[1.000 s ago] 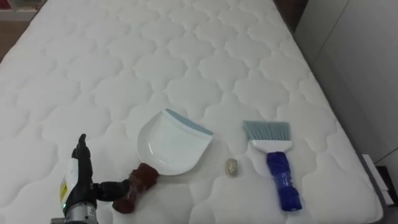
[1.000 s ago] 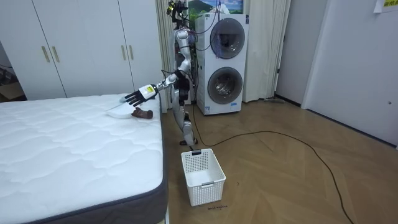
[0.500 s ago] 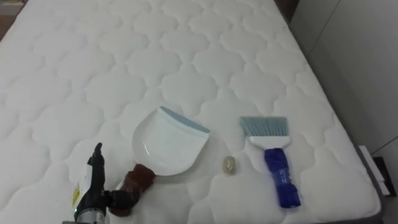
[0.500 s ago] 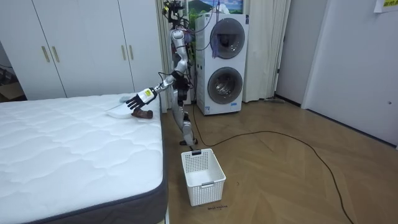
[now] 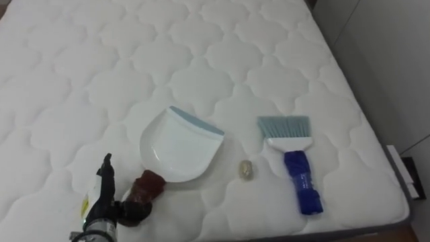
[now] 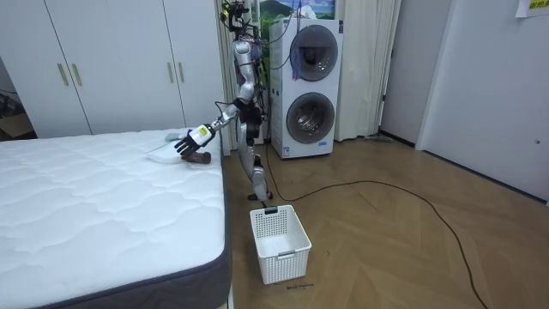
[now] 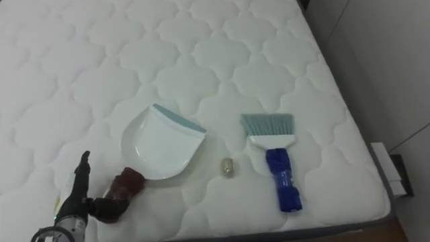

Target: Clean bed

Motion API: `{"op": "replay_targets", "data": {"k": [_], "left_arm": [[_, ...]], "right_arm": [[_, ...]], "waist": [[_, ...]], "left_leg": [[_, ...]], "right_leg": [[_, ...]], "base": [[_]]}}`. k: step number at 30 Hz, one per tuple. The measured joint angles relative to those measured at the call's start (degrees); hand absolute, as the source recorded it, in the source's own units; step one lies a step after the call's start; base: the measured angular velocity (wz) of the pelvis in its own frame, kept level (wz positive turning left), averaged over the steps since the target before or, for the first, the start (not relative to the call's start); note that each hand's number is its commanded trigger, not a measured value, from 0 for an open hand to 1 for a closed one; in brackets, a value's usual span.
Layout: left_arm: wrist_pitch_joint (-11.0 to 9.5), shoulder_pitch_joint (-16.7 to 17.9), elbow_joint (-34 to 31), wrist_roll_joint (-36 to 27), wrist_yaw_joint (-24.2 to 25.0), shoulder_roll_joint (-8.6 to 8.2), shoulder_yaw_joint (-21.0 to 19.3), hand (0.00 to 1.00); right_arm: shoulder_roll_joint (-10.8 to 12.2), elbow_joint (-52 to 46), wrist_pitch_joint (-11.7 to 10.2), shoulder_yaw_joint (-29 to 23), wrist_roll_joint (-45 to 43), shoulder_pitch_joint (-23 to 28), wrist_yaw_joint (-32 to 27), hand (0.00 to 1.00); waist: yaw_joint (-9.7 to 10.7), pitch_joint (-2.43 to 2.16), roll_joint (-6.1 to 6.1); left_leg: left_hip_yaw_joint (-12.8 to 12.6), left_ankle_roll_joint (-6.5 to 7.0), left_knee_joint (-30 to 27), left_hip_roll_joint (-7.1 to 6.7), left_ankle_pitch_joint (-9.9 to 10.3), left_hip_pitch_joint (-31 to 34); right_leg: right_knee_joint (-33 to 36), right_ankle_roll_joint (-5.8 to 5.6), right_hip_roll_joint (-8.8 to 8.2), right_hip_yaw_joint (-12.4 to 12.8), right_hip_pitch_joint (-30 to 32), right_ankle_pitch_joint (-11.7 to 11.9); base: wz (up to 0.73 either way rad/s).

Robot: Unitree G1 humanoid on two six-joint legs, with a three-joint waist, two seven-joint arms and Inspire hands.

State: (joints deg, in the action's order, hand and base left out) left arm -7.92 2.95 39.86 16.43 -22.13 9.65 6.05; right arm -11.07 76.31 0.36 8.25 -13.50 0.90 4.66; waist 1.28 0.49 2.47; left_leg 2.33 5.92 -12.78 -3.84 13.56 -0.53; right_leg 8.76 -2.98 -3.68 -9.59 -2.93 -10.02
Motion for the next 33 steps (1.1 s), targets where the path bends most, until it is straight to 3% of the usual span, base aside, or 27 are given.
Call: {"op": "replay_targets", "data": {"k": [5, 10, 12, 17, 22, 33], "left_arm": [[0.49, -1.35, 3.1, 0.0, 0.7, -0.37, 1.12, 0.0], [0.5, -3.12, 6.37, 0.04, 0.87, -0.41, 2.07, 0.0], [0.51, -4.67, 9.04, -0.04, 1.42, -0.84, 2.07, 0.0], [0.53, -8.01, 13.46, -0.06, 1.41, -1.82, 2.1, 0.0], [0.94, -9.86, 14.09, -0.01, 1.4, -2.56, 2.18, 0.0], [1.33, -13.49, 17.81, -0.04, 0.19, -2.48, 3.41, 0.0]], "right_arm": [[0.04, -0.05, -0.06, 0.09, 2.05, -0.67, -0.98, 0.0], [0.03, -0.03, -0.29, 0.6, 4.76, -0.94, -2.14, 0.0], [-0.01, -0.03, -0.29, 0.71, 4.76, -1.6, -2.19, 0.0], [-0.41, -0.01, -0.3, 3.16, 6.88, -2.62, -1.98, 0.0], [-0.47, 0.42, -0.31, 4.11, 9.33, -3.18, -2.33, 0.0], [-0.27, 2.46, -0.37, 6.52, 13.65, -5.71, -3.65, 0.0]], "waist": [[0.4, -0.08, -0.06], [0.69, 0.06, -0.17], [0.9, 0.33, -0.47], [1.38, 0.45, -0.67], [1.73, 0.47, -0.7], [1.72, 0.73, -0.52]], "left_leg": [[-0.03, -0.1, -0.74, 0.13, -0.06, 2.23], [0.1, -0.18, -2.04, 0.14, -0.1, 4.84], [-0.47, -0.18, -2.01, 0.27, -0.1, 5.31], [-0.49, -0.39, -2.59, 0.38, -0.24, 7.6], [-0.54, -0.48, -2.94, 0.49, -0.29, 9.47], [-0.55, -0.72, -2.9, 0.99, -0.45, 12.06]], "right_leg": [[0.59, 0.15, 0.1, 0.01, 2.18, 0.09], [0.95, 0.34, 0.11, -0.07, 4.14, 0.21], [0.96, 0.47, 0.18, 0.01, 4.64, 0.29], [1.08, 0.76, 0.3, -0.03, 6.64, 0.51], [1.11, 0.91, 0.41, -0.03, 8.35, 0.62], [3.3, 0.93, 0.55, -0.7, 12.19, 0.61]], "base": [[0.0], [0.03], [0.0], [0.0], [0.03], [-0.01]]}}
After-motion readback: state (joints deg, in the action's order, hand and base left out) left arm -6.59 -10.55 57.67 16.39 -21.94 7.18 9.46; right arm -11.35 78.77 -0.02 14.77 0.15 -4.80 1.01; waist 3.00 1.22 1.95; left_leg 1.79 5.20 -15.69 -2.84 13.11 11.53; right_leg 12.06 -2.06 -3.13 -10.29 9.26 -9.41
